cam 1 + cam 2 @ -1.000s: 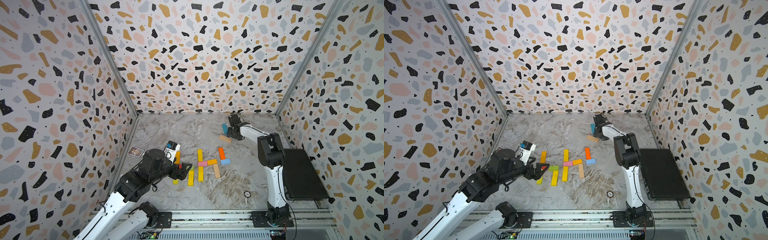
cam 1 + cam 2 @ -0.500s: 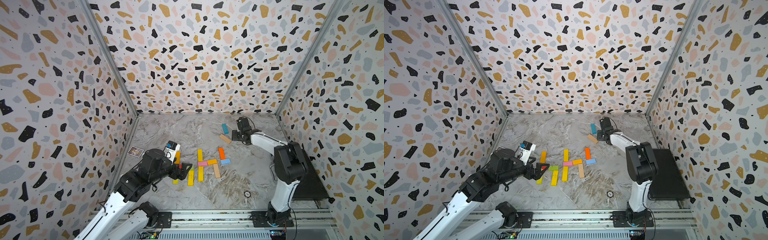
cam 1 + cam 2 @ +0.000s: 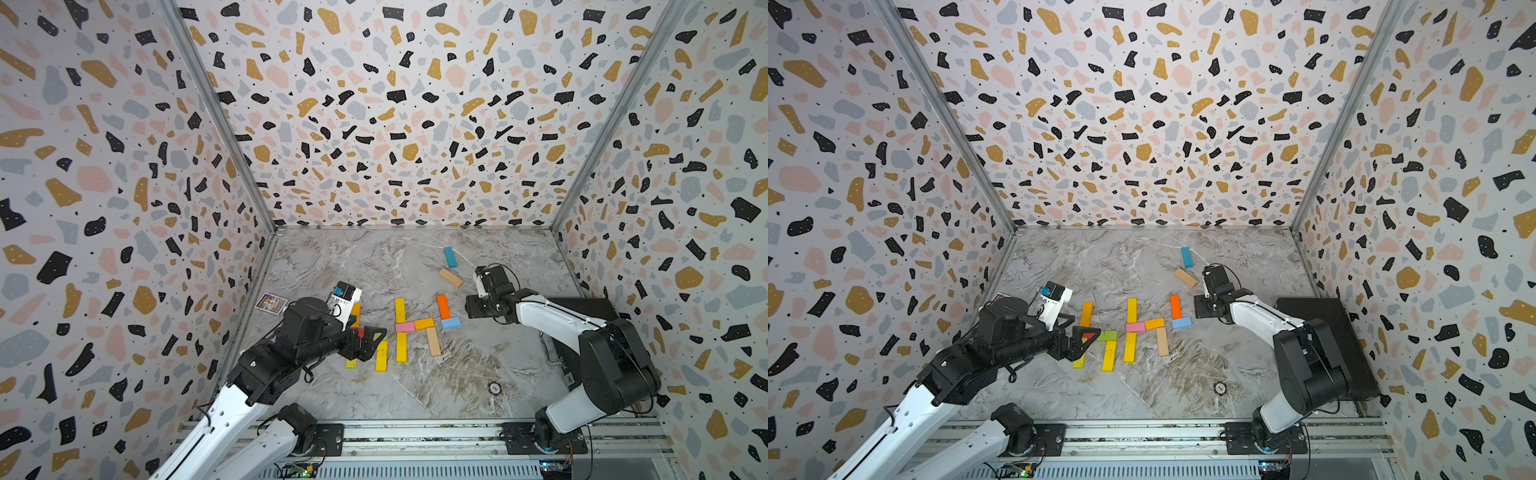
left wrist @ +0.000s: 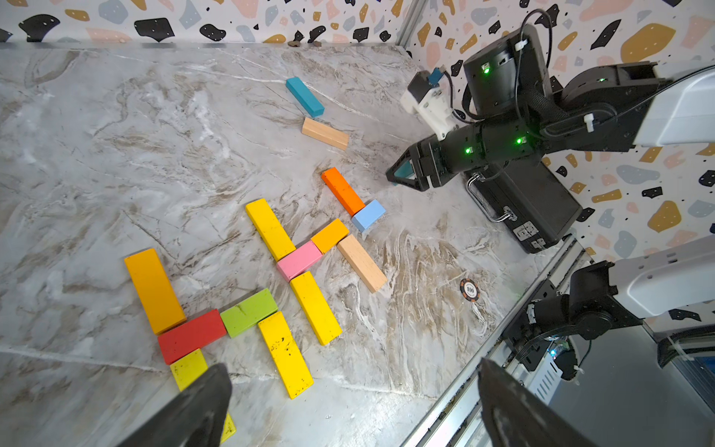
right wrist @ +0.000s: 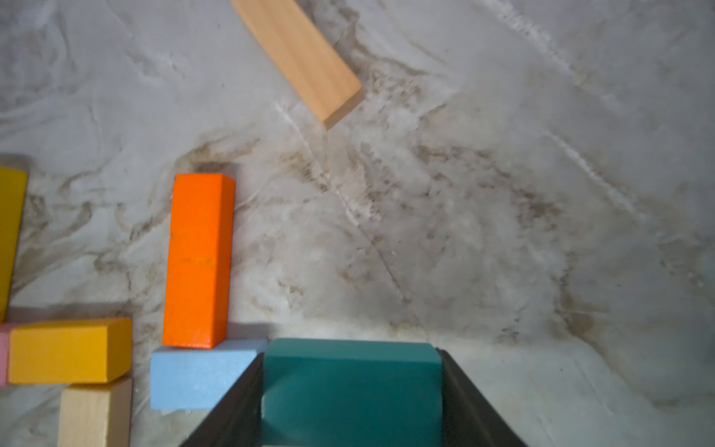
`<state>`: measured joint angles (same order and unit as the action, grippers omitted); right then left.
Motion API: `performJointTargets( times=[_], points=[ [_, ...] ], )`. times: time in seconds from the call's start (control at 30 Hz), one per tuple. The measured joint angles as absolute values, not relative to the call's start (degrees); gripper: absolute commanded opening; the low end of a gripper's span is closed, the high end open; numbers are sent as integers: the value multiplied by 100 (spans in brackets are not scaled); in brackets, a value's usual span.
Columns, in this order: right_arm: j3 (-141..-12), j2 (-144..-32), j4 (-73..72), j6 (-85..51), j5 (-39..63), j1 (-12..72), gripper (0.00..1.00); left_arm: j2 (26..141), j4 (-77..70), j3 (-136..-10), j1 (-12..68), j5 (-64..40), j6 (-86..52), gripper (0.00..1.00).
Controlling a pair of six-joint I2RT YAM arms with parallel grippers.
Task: Assemble the letter h with building blocks
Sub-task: Assemble the building block at the center of the board.
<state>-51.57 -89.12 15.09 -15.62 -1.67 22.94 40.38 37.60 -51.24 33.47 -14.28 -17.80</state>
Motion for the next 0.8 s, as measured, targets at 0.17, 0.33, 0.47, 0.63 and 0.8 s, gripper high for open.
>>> performJointTargets(
  times=[0.17,0.33,0.47,0.63,0.8],
  points=[
    [-5137,-8923,1673,-1210,-167,2300,56,4038,3758,-5124,3347,-1446,-1780,99],
    [-5144,-8995,1828,-945,-123,2294,57,4040,3758,-5124,3347,-1448,-1780,99],
    [-5172,-9174,1962,-829,12,2294,57,4040,3758,-5124,3345,-1448,-1780,99],
    [-5321,-9380,2112,-735,75,2294,57,4040,3758,-5124,3345,-1448,-1780,99],
    [-5496,-9472,2202,-698,75,2294,58,4040,3758,-5124,3345,-1448,-1780,99]
  ],
)
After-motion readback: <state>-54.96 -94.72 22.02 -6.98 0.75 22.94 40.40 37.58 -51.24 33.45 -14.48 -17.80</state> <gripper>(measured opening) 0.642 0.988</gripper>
